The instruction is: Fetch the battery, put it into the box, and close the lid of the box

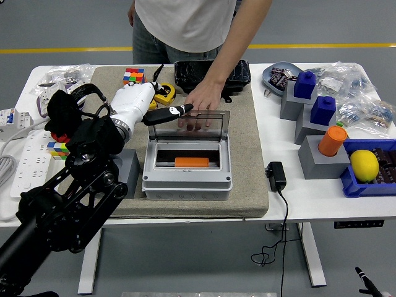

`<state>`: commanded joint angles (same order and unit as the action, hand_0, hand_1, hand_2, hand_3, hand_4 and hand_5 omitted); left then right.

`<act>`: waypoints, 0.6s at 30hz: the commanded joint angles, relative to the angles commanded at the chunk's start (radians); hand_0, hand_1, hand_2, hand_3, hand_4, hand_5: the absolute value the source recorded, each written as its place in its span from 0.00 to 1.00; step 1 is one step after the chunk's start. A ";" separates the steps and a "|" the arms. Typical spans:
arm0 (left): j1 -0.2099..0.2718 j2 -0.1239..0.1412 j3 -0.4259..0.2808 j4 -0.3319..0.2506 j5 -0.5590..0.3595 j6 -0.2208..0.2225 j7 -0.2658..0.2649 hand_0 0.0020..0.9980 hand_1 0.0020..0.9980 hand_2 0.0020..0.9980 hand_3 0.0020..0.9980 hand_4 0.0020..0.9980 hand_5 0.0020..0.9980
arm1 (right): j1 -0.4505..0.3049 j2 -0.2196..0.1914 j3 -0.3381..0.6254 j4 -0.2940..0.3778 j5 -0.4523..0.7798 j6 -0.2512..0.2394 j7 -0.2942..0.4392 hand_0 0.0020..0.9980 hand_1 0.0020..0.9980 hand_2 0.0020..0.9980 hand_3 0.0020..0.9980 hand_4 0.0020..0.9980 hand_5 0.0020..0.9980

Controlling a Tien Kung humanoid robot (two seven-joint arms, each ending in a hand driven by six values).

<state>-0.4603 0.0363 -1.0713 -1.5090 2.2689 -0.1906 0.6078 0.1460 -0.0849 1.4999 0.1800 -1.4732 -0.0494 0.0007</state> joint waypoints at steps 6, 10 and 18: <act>0.005 0.004 0.010 -0.024 0.000 -0.001 -0.014 0.42 0.40 0.50 0.55 1.00 1.00 | 0.000 0.000 -0.005 0.000 0.003 0.000 0.000 0.95 0.84 0.76 0.79 1.00 1.00; 0.006 0.005 0.015 -0.028 -0.003 -0.036 -0.001 0.31 0.19 0.28 0.33 1.00 1.00 | 0.000 -0.001 -0.008 0.000 0.005 0.000 0.000 0.95 0.84 0.76 0.79 1.00 1.00; 0.011 0.010 0.027 -0.044 -0.033 -0.074 0.016 0.25 0.11 0.20 0.20 1.00 1.00 | 0.000 -0.003 -0.009 0.000 0.007 -0.001 -0.001 0.95 0.84 0.76 0.79 1.00 1.00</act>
<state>-0.4493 0.0462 -1.0439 -1.5526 2.2362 -0.2648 0.6241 0.1458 -0.0874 1.4907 0.1800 -1.4661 -0.0508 -0.0006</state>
